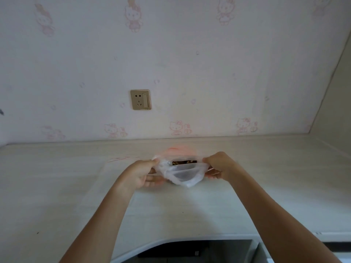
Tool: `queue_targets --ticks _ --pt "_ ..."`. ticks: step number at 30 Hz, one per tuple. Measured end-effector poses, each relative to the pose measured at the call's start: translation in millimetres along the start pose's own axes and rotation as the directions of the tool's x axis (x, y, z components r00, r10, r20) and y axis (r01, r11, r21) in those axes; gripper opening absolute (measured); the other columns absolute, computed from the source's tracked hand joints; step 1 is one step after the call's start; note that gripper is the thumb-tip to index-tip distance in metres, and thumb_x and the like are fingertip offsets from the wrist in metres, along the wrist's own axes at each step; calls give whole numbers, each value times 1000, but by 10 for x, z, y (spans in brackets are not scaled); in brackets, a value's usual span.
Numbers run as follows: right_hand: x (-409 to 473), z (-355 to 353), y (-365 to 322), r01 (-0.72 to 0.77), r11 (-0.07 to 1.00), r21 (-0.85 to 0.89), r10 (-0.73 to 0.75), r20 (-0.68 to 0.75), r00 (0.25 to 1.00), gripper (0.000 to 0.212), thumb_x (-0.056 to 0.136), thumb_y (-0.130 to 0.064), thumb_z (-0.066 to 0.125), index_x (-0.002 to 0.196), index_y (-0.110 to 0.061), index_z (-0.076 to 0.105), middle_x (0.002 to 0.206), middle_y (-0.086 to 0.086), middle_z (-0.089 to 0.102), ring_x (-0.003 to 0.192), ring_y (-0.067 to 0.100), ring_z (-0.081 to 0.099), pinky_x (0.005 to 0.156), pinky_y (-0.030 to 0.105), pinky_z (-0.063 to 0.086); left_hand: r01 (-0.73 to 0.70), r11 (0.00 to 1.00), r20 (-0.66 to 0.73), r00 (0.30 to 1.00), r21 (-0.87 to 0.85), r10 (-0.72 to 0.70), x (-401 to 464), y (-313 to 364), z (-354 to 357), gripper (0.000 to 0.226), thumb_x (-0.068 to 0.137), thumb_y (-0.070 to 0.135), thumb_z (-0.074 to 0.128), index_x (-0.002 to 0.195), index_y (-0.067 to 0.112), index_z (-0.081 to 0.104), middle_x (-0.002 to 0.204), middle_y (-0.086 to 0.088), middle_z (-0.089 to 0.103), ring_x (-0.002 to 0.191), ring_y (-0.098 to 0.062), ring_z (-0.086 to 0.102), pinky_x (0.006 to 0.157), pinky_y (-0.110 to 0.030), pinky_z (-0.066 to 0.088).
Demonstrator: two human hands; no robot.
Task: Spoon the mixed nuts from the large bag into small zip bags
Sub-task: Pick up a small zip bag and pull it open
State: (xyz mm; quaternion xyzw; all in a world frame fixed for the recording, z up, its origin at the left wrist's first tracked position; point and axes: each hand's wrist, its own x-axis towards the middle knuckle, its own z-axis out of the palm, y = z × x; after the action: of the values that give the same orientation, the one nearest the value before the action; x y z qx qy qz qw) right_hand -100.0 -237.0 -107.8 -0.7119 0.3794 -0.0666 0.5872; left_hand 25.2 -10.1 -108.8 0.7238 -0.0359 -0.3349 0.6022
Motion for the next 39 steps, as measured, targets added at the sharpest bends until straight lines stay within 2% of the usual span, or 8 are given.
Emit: queue_targets --ticks 6,9,13,22,24,29,35,39 --pt "3 76 221 -95 777 622 32 112 993 62 97 7 59 151 -9 35 95 25 73 65 33 75 53 41 61 182 764 165 981 -619 -101 35 -97 111 17 106 8 55 106 -6 65 83 -22 77 65 -34 77 46 -48 61" --pt "-33 135 241 -208 655 726 66 220 973 11 100 4 56 109 10 61 72 21 75 61 32 74 46 37 61 209 570 179 978 -795 -108 71 -123 177 18 107 3 51 110 -10 64 92 -26 76 75 -39 77 48 -54 61" --pt "-11 202 280 -285 392 874 66 283 957 19 103 3 53 90 11 64 67 24 73 75 35 70 47 39 61 231 410 210 973 -882 -97 104 -172 249 25 108 -2 40 114 -11 63 96 -26 72 87 -36 70 60 -45 64" --pt "160 226 264 -343 164 925 81 334 939 39 111 -23 40 129 5 60 113 12 72 113 30 66 110 35 47 144 457 144 989 -878 -35 68 -175 295 28 102 -5 36 89 -9 61 68 -15 64 45 -21 60 37 -23 49" --pt "182 250 281 -354 187 916 55 350 935 57 109 -36 34 131 10 58 127 18 67 128 32 60 115 40 43 76 581 59 997 -810 -48 111 -222 284 23 101 0 44 89 -1 64 80 -8 62 63 -17 57 51 -28 49" --pt "140 325 221 -289 407 867 24 306 952 46 94 -6 35 50 -17 36 47 1 31 38 16 32 39 24 29 3 710 -44 998 -704 -48 222 -196 310 37 98 11 49 63 18 38 48 3 35 32 -11 32 34 -19 24" --pt "163 334 199 -68 676 734 -69 156 985 47 96 -12 39 52 -23 26 46 -3 19 34 12 16 35 18 14 -20 790 -136 987 -613 -80 285 -146 317 31 89 13 50 65 22 33 51 3 26 36 -15 24 41 -21 24" --pt "97 319 181 9 906 424 47 -123 991 33 93 -26 50 65 -15 37 57 8 50 56 24 53 56 37 49 -58 902 -130 991 -427 2 272 -85 269 9 92 18 54 87 14 59 73 -7 58 68 -23 58 65 -33 51"
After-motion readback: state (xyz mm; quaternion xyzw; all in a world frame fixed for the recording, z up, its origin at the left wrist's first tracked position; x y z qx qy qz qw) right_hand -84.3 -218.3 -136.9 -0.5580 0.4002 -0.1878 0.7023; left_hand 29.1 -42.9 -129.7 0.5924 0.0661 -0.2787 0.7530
